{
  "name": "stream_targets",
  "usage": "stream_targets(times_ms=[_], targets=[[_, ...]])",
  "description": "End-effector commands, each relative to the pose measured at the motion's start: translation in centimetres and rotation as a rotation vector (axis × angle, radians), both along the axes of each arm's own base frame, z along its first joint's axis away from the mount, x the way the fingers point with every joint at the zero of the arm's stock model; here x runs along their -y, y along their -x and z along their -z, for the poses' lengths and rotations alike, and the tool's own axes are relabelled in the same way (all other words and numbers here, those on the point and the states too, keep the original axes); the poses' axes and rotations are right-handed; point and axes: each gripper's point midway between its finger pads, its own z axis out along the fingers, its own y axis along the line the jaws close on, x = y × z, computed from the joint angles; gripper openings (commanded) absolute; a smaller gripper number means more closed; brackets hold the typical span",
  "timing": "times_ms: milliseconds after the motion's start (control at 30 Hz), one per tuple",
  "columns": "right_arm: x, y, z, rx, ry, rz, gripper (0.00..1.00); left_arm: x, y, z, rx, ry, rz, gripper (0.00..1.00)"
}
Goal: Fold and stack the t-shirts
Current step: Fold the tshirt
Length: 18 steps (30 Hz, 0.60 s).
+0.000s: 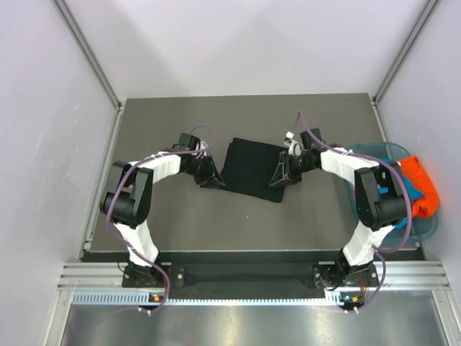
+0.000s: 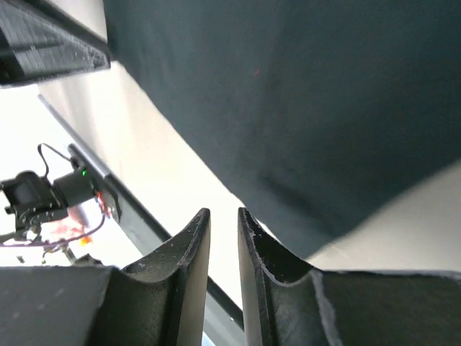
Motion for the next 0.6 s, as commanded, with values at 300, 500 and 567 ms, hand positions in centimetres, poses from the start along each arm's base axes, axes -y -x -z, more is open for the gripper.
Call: stream_targets(times_ms=[300,500,567], targets=[[4.1,3.2,5.1,-0.053,0.144,0.051,0.23,-3.7,4.7,5.0,-0.105,-0.191,-0.025,0.35],[5.8,0.5,0.5,0.076,0.215,0.082,0.37,-4.5,7.0,2.6,-0.041,-0.179,-0.016,0.35],[6.1,-1.1,-0.8,0.124,0.225,0.114,0.45,-4.3,7.8,1.7,-0.022,-0.154,-0.008,0.36]])
